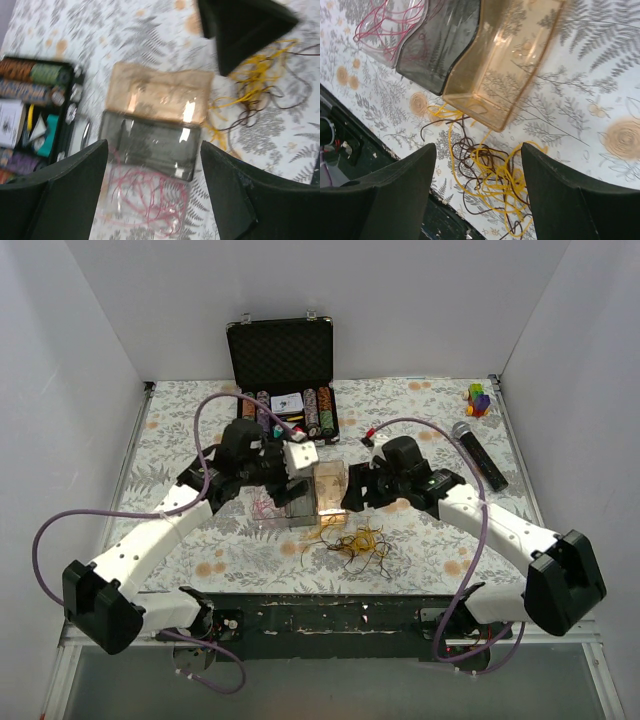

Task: Untangle the cables
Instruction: Untie the cable.

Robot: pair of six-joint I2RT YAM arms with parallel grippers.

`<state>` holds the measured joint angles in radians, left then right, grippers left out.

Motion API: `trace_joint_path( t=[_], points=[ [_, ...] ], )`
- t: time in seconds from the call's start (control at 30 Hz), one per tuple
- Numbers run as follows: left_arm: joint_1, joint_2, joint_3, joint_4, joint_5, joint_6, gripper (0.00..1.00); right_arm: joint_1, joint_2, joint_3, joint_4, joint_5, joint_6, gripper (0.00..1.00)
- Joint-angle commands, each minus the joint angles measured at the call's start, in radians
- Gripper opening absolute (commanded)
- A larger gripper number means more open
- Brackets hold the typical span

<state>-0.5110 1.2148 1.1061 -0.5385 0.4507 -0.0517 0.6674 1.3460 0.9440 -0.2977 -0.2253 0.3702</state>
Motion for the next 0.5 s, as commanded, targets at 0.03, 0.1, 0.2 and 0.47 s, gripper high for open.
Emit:
trace_joint_path(
  t=[0.03, 0.1, 0.2, 0.47],
  points=[
    [-0.193, 0.003, -0.031, 0.031, 0.086, 0.180, 0.76, -0.086, -0.143, -0.072, 0.051, 0.089, 0.067, 0.76],
    [-0.274, 0.020, -0.063, 0.063, 0.072, 0.225, 0.76, -0.130, -0.185, -0.109, 0.058, 0.098, 0.091, 0.75],
    [-0.377, 0.063, -0.123, 0.124, 0.022, 0.279, 0.76, -0.190, -0.229, -0.166, 0.084, 0.078, 0.122, 0.73],
    [-0.477, 0.216, -0.175, 0.287, -0.052, 0.312, 0.75, -0.258, -0.254, -0.214, 0.111, 0.020, 0.128, 0.71]
  ],
)
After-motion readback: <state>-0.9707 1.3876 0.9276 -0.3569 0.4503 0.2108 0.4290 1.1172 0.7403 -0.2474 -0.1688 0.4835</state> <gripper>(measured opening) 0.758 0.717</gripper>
